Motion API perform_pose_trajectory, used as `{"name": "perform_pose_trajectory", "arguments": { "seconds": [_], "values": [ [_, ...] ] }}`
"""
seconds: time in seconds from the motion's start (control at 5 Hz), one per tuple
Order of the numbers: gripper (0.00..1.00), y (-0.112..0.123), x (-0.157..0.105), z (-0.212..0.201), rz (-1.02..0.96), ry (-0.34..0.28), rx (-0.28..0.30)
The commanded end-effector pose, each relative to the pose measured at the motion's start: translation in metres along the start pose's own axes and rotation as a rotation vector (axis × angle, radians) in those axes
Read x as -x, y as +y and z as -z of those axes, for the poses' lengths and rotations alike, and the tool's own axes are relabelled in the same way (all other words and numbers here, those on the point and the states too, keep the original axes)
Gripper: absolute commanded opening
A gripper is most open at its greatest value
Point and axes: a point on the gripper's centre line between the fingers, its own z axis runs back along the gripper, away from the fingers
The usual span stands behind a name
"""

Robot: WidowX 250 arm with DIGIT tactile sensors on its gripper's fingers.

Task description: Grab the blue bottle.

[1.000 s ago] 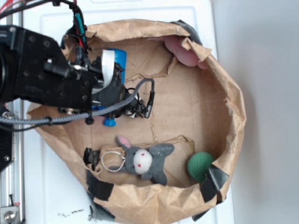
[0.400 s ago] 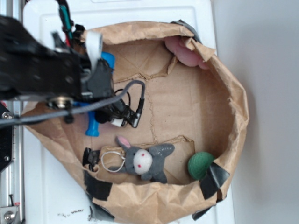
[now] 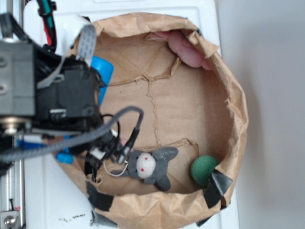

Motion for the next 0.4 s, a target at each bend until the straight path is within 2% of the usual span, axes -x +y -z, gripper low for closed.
{"name": "perform_pose_trajectory", "arguments": {
  "seconds": [0.0, 0.2],
  "values": [
    [0.00, -0.0048, -0.0064, -0.0342, 0.048, 0.029, 0.052],
    [0.00, -0.0058, -0.0071, -0.0370, 0.021, 0.014, 0.072]
  ]
}}
